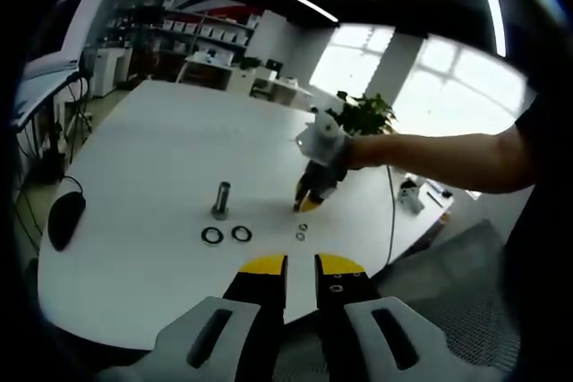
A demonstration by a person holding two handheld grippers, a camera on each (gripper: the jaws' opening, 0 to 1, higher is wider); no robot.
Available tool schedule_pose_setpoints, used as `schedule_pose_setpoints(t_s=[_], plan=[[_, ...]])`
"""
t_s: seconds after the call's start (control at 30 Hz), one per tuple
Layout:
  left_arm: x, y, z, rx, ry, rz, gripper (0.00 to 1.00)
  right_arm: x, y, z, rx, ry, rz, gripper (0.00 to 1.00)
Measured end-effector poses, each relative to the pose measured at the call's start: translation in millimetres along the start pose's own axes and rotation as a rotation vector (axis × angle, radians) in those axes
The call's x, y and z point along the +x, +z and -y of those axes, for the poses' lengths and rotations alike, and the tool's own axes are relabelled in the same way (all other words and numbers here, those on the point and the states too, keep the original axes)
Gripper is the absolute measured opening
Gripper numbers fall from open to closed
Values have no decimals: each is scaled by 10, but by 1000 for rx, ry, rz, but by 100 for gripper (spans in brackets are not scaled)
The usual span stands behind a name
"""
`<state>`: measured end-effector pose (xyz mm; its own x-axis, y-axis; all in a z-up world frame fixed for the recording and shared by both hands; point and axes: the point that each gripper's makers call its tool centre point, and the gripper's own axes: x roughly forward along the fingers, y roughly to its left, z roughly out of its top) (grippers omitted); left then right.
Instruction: Place the washer onto the threaded stud by aligning its center hole with the stud, sliding it down to the base, and recovering from edge contact or off-axis alignment until the washer reaches the visible bottom stop.
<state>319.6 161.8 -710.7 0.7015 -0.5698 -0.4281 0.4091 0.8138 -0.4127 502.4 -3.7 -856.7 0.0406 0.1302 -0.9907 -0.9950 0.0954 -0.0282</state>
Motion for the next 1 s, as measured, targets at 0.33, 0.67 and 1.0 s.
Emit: schedule_pose_setpoints(t_s=[0.33,0.67,1.0], plan=[[-1,6,1,-1,-1,4,10,-358,123,-23,34,-89,123,30],[-3,7,8,3,-4,5,10,-806,302,-50,75,-191,285,31],[-6,13,11,6,-7,9,10,-1044,353,-163,102,-240,362,31]])
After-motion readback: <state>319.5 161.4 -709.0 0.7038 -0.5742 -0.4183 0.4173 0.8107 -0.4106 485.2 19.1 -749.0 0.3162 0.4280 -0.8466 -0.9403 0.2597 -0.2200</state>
